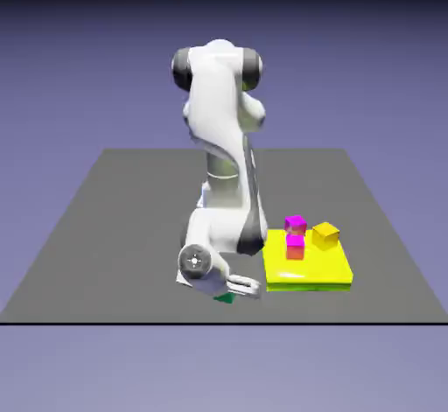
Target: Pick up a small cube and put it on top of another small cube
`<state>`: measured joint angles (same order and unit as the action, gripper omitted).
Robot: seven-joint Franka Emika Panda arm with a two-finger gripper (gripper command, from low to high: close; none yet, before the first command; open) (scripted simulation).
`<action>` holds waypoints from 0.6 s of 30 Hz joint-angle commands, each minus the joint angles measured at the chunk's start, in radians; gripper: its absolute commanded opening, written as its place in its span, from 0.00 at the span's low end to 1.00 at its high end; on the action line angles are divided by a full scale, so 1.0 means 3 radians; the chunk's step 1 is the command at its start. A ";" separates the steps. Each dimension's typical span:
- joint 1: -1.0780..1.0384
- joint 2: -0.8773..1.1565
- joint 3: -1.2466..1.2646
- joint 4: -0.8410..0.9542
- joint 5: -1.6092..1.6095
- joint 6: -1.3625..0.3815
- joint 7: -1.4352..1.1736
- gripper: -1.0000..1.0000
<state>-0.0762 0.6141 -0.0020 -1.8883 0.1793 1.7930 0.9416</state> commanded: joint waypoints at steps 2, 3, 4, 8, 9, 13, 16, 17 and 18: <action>-0.0006 -0.0029 -0.0005 0.0057 -0.0018 -0.0087 0.0010 0.00; 0.0109 -0.0150 0.0103 -0.0012 -0.0084 -0.0147 -0.0001 0.00; 0.0223 -0.0271 0.0210 -0.0080 -0.0150 -0.0206 -0.0012 0.00; 0.0682 -0.0754 0.0641 -0.0353 -0.0415 -0.0446 -0.0057 0.00; 0.0797 -0.0875 0.0748 -0.0422 -0.0481 -0.0506 -0.0068 0.00; 0.0931 -0.0992 0.0870 -0.0621 -0.0561 -0.0433 -0.0080 0.00; 0.0937 -0.0929 0.0863 -0.0982 -0.0574 -0.0010 -0.0076 0.00; 0.0937 -0.0929 0.0863 -0.0982 -0.0574 -0.0010 -0.0076 1.00; 0.0937 -0.0929 0.0863 -0.0982 -0.0574 -0.0010 -0.0076 1.00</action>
<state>0.2048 0.3354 0.2569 -2.1829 0.0071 1.7901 0.9190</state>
